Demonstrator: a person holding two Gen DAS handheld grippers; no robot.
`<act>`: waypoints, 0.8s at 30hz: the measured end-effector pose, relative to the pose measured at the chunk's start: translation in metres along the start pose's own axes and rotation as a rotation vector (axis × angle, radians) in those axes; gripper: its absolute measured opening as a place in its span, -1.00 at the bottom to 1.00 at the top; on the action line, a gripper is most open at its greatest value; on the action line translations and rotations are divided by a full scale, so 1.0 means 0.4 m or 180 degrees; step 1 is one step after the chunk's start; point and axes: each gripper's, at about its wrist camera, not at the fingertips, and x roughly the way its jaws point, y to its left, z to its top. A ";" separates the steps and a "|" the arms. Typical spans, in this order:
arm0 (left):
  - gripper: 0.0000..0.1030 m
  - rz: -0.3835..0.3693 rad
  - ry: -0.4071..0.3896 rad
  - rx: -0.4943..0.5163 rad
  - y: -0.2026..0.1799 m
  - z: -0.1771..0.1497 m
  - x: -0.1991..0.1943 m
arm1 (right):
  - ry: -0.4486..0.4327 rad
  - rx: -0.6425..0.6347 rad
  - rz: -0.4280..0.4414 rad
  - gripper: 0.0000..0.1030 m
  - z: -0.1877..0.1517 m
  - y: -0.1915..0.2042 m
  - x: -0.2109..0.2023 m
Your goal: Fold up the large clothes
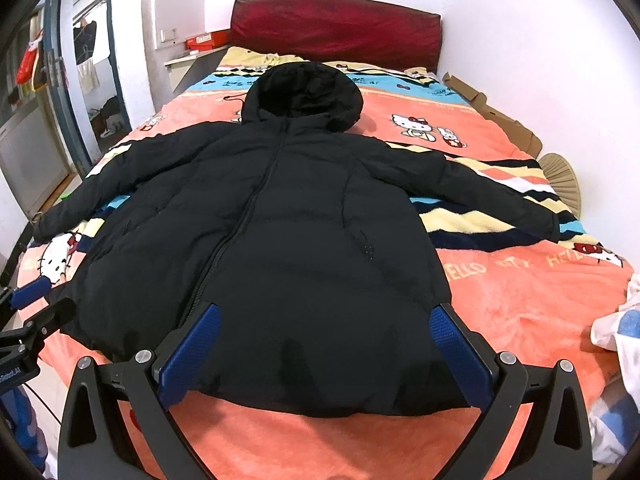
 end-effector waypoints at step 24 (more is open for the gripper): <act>0.52 0.0748 -0.0036 -0.0928 0.427 0.025 -0.016 | 0.0013 -0.0010 0.0059 0.99 0.075 -0.003 0.074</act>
